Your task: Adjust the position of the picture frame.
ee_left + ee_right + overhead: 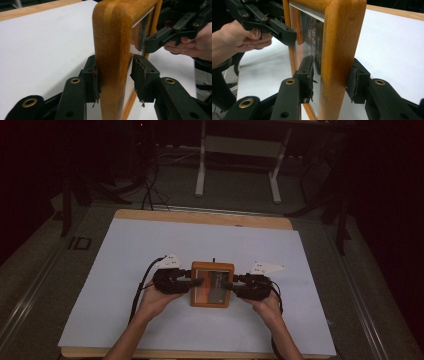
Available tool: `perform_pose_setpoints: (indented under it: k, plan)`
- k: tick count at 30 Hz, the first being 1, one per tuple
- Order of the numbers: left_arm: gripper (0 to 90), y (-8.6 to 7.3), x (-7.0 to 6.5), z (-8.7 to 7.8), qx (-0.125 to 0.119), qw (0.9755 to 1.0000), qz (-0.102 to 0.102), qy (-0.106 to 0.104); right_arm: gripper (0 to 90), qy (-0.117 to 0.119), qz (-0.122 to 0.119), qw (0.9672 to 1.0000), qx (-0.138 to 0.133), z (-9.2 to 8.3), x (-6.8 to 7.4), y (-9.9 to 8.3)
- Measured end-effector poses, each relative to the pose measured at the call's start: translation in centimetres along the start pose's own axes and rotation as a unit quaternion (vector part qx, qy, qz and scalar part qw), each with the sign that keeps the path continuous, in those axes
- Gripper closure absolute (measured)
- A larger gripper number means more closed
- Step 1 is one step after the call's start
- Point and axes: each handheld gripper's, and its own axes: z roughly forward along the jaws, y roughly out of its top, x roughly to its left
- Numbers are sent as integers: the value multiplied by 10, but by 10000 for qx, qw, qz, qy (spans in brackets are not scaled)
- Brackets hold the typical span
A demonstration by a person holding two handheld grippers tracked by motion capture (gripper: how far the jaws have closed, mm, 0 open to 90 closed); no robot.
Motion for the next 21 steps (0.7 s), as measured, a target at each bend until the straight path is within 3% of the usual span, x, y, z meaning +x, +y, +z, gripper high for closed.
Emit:
perform_pose_setpoints:
  k: [6,10,21]
  plan:
    - [547,-2,-3,2,-16,9996,88,278,612,-82,-57,9999,-26,2,1,1]
    - [552,-5,0,3,-46,9988,11,487,615,-161,-49,9999,-6,3,0,0]
    - [582,-8,8,7,0,9985,-216,506,563,-210,284,9994,47,13,-14,3]
